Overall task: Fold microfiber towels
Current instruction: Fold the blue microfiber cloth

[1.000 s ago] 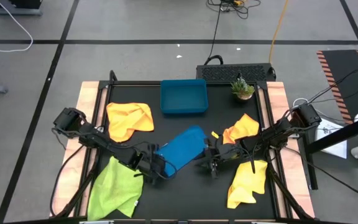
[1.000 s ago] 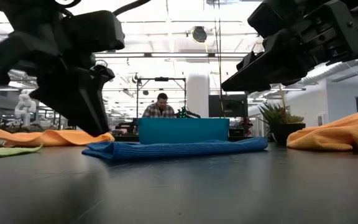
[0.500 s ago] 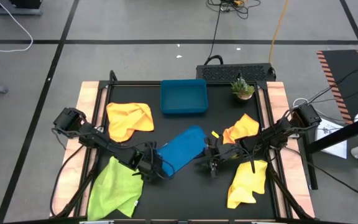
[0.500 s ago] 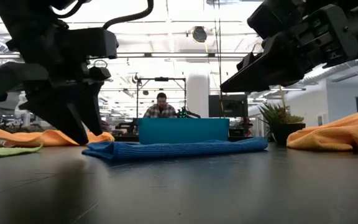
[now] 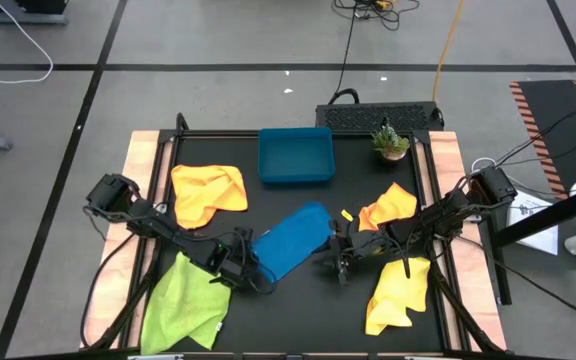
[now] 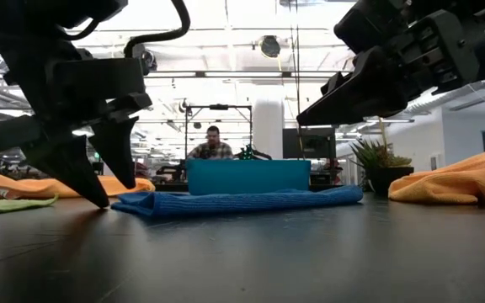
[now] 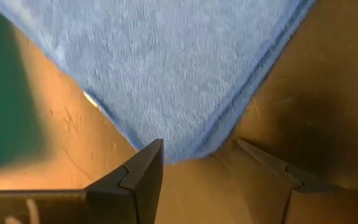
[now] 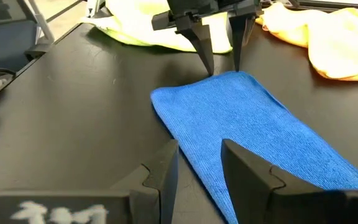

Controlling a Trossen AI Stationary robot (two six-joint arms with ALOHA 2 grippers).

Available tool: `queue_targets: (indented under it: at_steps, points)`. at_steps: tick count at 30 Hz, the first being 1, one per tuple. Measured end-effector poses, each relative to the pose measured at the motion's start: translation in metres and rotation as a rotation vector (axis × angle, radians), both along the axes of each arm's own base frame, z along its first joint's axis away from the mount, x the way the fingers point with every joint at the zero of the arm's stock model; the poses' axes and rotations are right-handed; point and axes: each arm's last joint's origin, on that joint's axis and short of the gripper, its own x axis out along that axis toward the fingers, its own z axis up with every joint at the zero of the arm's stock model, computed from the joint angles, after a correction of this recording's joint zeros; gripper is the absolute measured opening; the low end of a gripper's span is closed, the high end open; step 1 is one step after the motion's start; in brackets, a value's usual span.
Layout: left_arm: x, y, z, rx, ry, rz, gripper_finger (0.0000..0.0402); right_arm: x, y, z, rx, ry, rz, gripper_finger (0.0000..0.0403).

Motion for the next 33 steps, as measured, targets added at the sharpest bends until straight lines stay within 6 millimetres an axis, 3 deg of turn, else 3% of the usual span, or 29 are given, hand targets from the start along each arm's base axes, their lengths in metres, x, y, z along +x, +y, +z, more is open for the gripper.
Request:
queue_targets:
  at_steps: [14,22,29,33]
  points:
    - [-0.002,0.001,-0.007,0.051,-0.022,-0.112,0.0187,0.000,0.000,-0.001,-0.006,0.006,0.003,0.0116]
    - [-0.007,0.002,-0.015,0.022,-0.017,-0.152,0.0107,0.006,0.015,-0.016,-0.043,-0.070,0.133,0.0116]
    - [-0.006,0.002,-0.015,0.005,-0.013,-0.161,0.0015,0.013,0.011,-0.039,-0.002,-0.042,0.086,0.0116]
    - [-0.005,0.001,-0.015,0.001,-0.035,-0.155,0.0008,0.015,0.012,-0.040,0.012,-0.078,0.095,0.0116]
